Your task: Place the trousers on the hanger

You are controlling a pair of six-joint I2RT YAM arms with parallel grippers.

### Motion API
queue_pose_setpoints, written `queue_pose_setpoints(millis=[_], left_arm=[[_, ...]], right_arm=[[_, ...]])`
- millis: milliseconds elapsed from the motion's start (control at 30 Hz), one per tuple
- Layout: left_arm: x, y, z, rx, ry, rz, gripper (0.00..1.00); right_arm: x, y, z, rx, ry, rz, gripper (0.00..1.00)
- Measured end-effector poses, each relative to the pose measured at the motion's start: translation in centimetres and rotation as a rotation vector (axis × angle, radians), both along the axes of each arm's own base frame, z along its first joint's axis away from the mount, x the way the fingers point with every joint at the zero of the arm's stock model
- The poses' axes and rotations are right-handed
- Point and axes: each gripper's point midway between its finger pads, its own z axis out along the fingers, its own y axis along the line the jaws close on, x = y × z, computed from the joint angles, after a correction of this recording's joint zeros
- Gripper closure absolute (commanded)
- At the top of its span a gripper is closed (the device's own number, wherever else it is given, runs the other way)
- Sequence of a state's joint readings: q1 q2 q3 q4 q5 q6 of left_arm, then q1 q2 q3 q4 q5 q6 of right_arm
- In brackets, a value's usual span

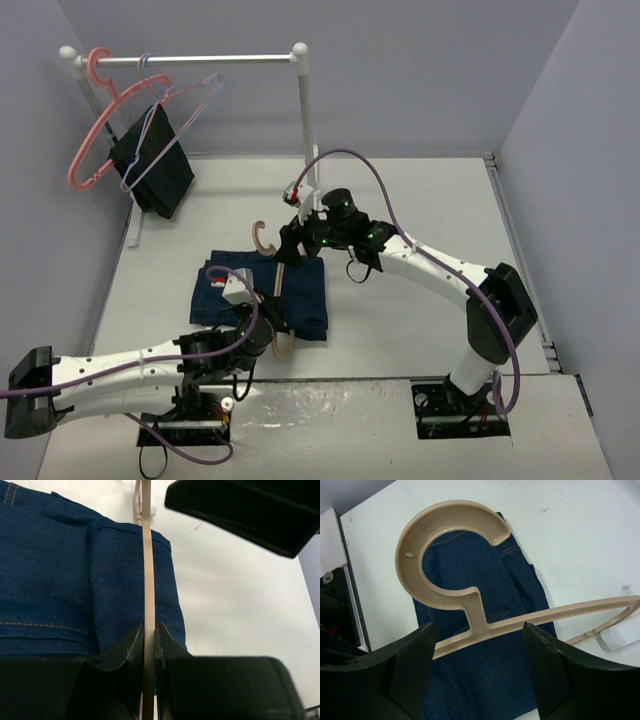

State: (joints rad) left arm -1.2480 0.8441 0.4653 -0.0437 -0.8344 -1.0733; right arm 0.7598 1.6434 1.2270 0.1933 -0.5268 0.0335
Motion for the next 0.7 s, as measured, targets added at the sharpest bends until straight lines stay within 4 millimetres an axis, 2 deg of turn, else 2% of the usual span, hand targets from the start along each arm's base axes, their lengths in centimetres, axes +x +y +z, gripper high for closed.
queue_pose_setpoints(millis=[367,700], left_arm=[[0.2,-0.4,0.6,0.006,-0.003,-0.01,1.0],[0.2,-0.8,1.0,0.01,-0.004,-0.021,1.0]], right_arm=[[0.0,0.6,-2.0,-0.029,-0.013,0.061,0.35],[0.1,1.4,-3.2,-0.02,-0.011,0.092,0.47]])
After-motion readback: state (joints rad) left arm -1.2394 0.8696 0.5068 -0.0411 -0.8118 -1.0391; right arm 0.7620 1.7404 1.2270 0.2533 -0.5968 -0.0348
